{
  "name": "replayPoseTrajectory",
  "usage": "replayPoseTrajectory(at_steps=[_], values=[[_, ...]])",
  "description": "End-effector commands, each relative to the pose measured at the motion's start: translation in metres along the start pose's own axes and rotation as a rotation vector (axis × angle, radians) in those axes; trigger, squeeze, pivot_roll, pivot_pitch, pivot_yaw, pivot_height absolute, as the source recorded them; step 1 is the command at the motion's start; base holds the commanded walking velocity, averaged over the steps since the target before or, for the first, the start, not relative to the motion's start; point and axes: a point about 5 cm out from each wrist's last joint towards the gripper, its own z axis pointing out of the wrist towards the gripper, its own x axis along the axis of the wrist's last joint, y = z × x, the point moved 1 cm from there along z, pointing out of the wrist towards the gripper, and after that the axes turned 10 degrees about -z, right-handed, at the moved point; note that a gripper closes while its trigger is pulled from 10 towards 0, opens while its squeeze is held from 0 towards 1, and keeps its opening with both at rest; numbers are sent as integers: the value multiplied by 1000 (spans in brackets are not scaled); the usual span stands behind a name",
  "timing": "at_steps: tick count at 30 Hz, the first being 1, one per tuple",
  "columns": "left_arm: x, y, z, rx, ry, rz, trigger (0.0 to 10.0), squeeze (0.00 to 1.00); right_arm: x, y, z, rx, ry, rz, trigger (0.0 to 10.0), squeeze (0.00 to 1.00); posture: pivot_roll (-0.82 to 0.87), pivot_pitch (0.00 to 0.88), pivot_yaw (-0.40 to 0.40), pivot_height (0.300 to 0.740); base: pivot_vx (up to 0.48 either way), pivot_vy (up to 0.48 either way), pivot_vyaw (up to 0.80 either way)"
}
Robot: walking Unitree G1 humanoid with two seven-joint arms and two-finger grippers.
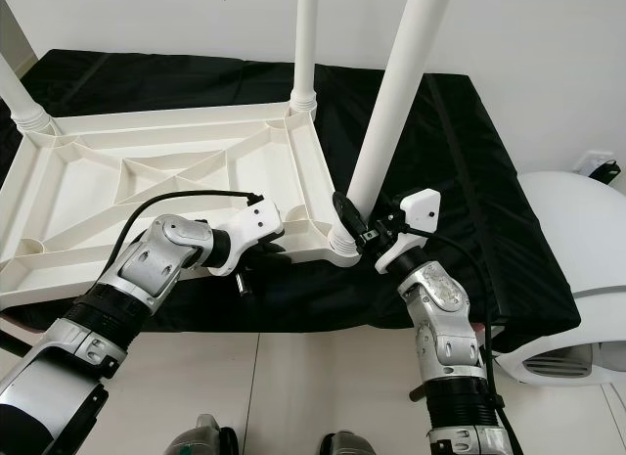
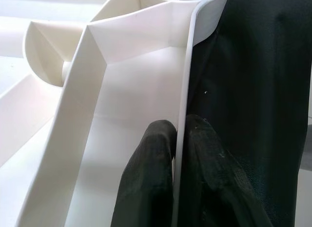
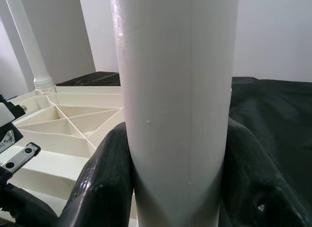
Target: Building children table
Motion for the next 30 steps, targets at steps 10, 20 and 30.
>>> replayPoseTrajectory(at_steps=[10, 20, 30], values=[[43, -4, -10, 53, 150, 88, 10000, 0, -32, -28, -7, 6, -140, 100, 10000, 0, -2, 67, 4, 740, 0, 0, 0], [44, -4, -10, 52, 152, 91, 10000, 0, -30, -34, -5, -45, -138, 91, 10000, 0, 1, 67, 0, 740, 0, 0, 0], [45, -4, -11, 53, 152, 92, 10000, 0, -29, -41, -4, -88, -142, 78, 10000, 0, 1, 69, -1, 740, 0, 0, 0]])
